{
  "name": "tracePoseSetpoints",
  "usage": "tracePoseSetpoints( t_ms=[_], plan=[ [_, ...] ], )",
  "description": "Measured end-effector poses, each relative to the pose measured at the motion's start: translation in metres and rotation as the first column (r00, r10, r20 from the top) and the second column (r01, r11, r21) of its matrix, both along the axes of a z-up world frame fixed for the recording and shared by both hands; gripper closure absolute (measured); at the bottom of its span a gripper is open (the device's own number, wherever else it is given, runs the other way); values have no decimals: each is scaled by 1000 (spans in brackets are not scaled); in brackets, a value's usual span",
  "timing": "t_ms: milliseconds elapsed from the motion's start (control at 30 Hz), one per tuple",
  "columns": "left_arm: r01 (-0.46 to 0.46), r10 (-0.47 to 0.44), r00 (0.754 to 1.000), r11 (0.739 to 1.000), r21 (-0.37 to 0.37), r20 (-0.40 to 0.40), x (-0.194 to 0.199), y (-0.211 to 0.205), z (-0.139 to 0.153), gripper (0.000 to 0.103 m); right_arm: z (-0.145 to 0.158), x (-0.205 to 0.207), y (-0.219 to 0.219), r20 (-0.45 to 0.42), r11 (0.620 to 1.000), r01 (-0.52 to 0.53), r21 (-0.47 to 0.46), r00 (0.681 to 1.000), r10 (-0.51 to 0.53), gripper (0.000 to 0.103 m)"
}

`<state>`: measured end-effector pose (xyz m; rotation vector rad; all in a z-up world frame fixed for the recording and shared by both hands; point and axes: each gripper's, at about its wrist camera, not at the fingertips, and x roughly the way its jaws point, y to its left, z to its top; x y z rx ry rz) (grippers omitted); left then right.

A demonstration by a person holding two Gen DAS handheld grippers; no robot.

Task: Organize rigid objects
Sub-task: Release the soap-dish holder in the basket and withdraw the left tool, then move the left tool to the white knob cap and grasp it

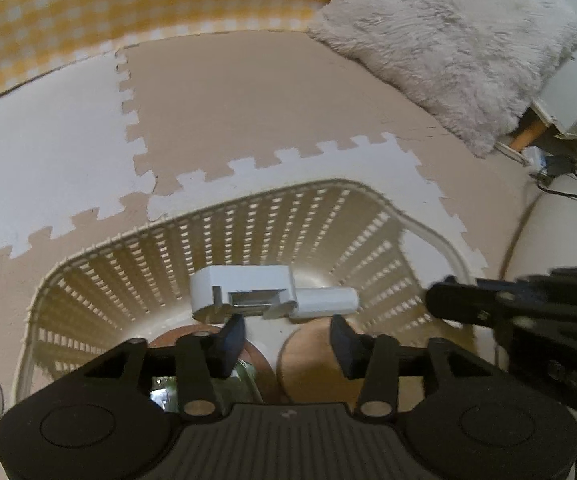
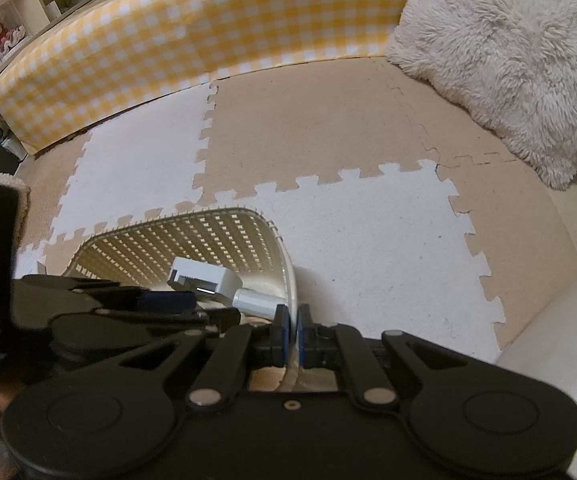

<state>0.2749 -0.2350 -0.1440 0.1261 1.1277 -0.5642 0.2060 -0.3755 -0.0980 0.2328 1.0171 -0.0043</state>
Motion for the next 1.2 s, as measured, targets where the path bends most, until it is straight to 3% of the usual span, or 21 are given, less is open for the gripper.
tracePoseSetpoints(
  t_ms=[133,200,700,1200],
  plan=[
    [13,-13,1000,1000,19,26,-12,0,13,42,0,0,0,-2,1000,0,-2,1000,0,99],
    [20,-20,999,1000,13,37,-17,3,20,29,0,0,-1,-2,1000,2,1,1000,-2,99],
    [18,-16,993,1000,-9,114,-59,41,68,1,1,0,-2,-4,1000,-2,-2,1000,2,98],
    [-117,125,972,992,-52,200,-64,130,93,0,1,1,5,-1,999,-16,-50,1000,16,98]
  ],
)
